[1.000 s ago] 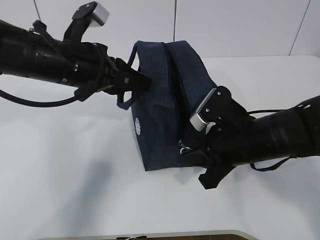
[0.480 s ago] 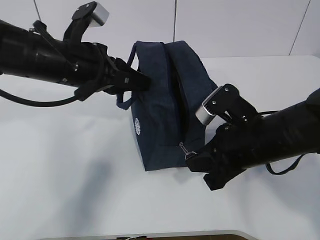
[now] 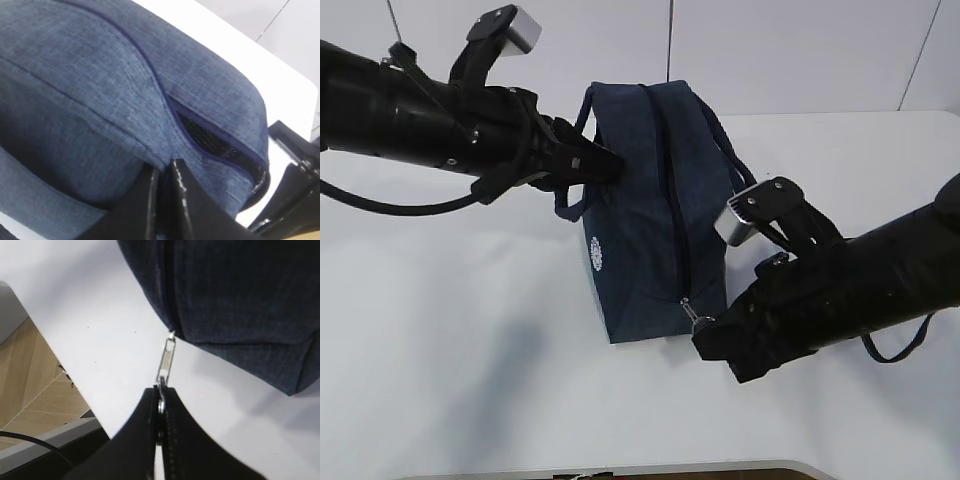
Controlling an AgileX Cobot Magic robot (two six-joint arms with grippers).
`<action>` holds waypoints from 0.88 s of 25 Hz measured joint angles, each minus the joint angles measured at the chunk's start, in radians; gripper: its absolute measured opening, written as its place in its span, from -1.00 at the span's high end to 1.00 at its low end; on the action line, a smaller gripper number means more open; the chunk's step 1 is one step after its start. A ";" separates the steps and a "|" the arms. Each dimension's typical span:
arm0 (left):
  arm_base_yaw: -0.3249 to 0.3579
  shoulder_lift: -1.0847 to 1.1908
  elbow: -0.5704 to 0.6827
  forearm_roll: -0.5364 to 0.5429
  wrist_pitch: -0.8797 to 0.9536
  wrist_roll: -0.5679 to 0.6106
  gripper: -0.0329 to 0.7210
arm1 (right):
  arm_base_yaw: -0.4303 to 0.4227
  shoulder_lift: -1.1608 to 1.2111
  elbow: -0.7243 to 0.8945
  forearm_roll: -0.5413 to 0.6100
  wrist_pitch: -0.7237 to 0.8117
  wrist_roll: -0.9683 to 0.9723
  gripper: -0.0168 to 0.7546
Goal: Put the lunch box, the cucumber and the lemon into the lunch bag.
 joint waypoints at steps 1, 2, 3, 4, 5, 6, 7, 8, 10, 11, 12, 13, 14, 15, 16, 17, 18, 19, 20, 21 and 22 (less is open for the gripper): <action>0.000 0.000 0.000 0.000 0.000 0.000 0.91 | 0.000 0.000 -0.002 0.000 0.003 0.006 0.94; 0.000 0.000 0.000 0.000 0.000 0.000 0.91 | 0.000 0.000 -0.006 -0.002 0.010 0.010 0.94; 0.000 0.000 0.000 0.000 0.000 0.000 0.91 | 0.000 0.000 -0.014 -0.006 0.016 0.019 0.94; 0.000 0.000 0.000 0.000 0.000 0.000 0.91 | 0.000 0.000 -0.023 -0.011 0.019 0.032 0.94; 0.000 0.000 0.000 0.000 0.000 0.000 0.91 | 0.000 0.000 -0.034 -0.016 0.023 0.048 0.94; 0.000 0.000 0.000 0.000 -0.001 0.000 0.91 | 0.000 0.000 -0.042 -0.030 0.027 0.067 0.94; 0.000 0.000 0.000 0.000 -0.002 0.000 0.91 | 0.000 0.000 -0.055 -0.054 0.031 0.097 0.94; 0.000 0.000 0.000 0.000 -0.002 0.000 0.91 | 0.000 0.000 -0.067 -0.088 0.033 0.133 0.94; 0.000 0.000 0.000 0.000 -0.005 0.000 0.91 | 0.000 0.000 -0.092 -0.174 0.051 0.210 0.94; 0.000 0.000 0.000 0.000 -0.009 0.000 0.91 | 0.000 0.000 -0.107 -0.226 0.058 0.254 0.94; 0.000 0.000 0.000 -0.001 -0.011 0.000 0.91 | 0.000 0.000 -0.122 -0.266 0.069 0.295 0.94; 0.000 0.000 0.000 -0.001 -0.012 0.000 0.91 | 0.000 0.000 -0.134 -0.310 0.076 0.324 0.94; 0.000 0.000 0.000 -0.001 -0.014 0.000 0.91 | 0.000 0.000 -0.149 -0.346 0.087 0.355 0.94; 0.000 0.000 0.000 -0.002 -0.014 0.000 0.91 | 0.000 0.000 -0.164 -0.375 0.100 0.380 0.94; 0.000 0.000 0.000 -0.002 -0.016 0.000 0.91 | 0.000 0.000 -0.176 -0.391 0.109 0.396 0.94; 0.000 0.000 0.000 -0.002 -0.016 0.000 0.91 | 0.000 0.000 -0.190 -0.404 0.119 0.404 0.94; 0.000 0.000 0.000 -0.002 -0.017 0.000 0.91 | 0.000 0.000 -0.203 -0.411 0.126 0.416 0.94; 0.000 0.000 0.000 -0.003 -0.017 0.000 0.91 | 0.000 0.000 -0.215 -0.420 0.134 0.425 0.94; 0.000 0.000 0.000 -0.003 -0.018 0.000 0.91 | 0.000 0.000 -0.224 -0.430 0.142 0.431 0.94; 0.000 0.000 0.000 -0.003 -0.018 0.000 0.91 | 0.000 0.000 -0.236 -0.443 0.146 0.447 0.94; 0.000 0.000 0.000 -0.005 -0.018 0.000 0.91 | 0.000 0.000 -0.248 -0.457 0.148 0.469 0.94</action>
